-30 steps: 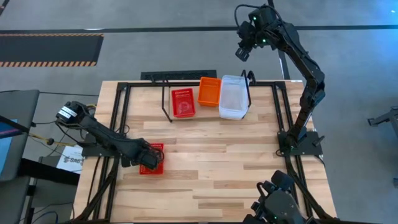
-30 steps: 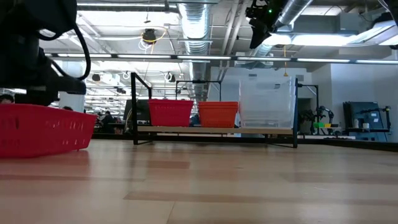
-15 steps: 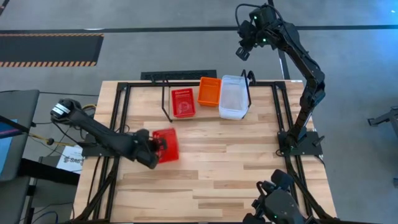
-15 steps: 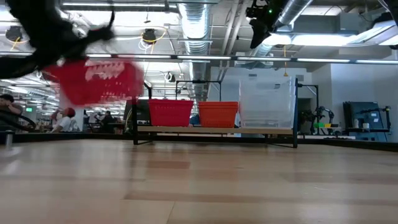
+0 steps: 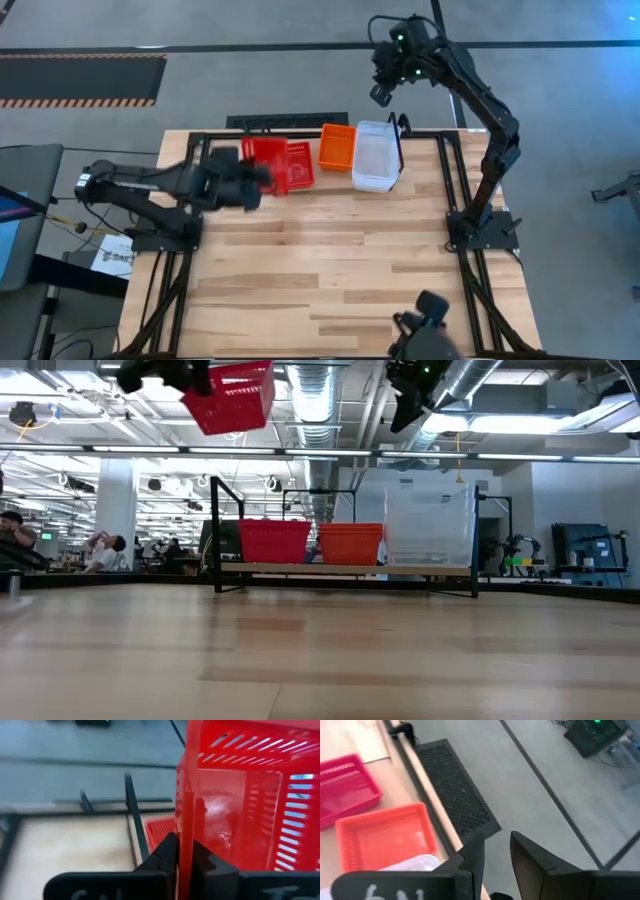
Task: Stack baskets on shelf by color
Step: Stack the red bin on top of the red bins on the shelf
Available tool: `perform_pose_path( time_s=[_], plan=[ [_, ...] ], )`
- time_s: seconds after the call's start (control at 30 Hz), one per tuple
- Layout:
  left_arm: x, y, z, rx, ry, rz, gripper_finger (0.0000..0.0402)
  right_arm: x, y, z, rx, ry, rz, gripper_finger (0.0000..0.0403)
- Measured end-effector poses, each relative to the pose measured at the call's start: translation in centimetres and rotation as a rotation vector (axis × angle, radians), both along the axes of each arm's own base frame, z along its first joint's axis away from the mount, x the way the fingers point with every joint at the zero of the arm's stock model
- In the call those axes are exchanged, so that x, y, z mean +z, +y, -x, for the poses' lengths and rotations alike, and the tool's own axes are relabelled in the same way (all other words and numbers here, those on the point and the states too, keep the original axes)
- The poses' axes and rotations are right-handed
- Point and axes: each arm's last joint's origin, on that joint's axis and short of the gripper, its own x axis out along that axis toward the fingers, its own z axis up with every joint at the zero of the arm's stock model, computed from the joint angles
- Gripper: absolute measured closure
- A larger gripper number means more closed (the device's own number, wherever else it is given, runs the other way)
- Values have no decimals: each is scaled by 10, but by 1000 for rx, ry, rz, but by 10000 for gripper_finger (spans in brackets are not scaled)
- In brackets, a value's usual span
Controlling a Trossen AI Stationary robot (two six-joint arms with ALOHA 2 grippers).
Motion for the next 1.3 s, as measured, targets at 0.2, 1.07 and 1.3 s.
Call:
perform_pose_path(
  time_s=[0.2,1.07,1.3],
  plan=[
    [20,48,-16,117,156,-201,402,0,31,-27,68,-41,-40,291],
    [45,133,-15,-17,323,-312,401,-30,124,-134,360,-387,105,398],
    [45,138,-13,-38,345,-309,401,-51,115,-142,165,-401,231,393]
  ],
)
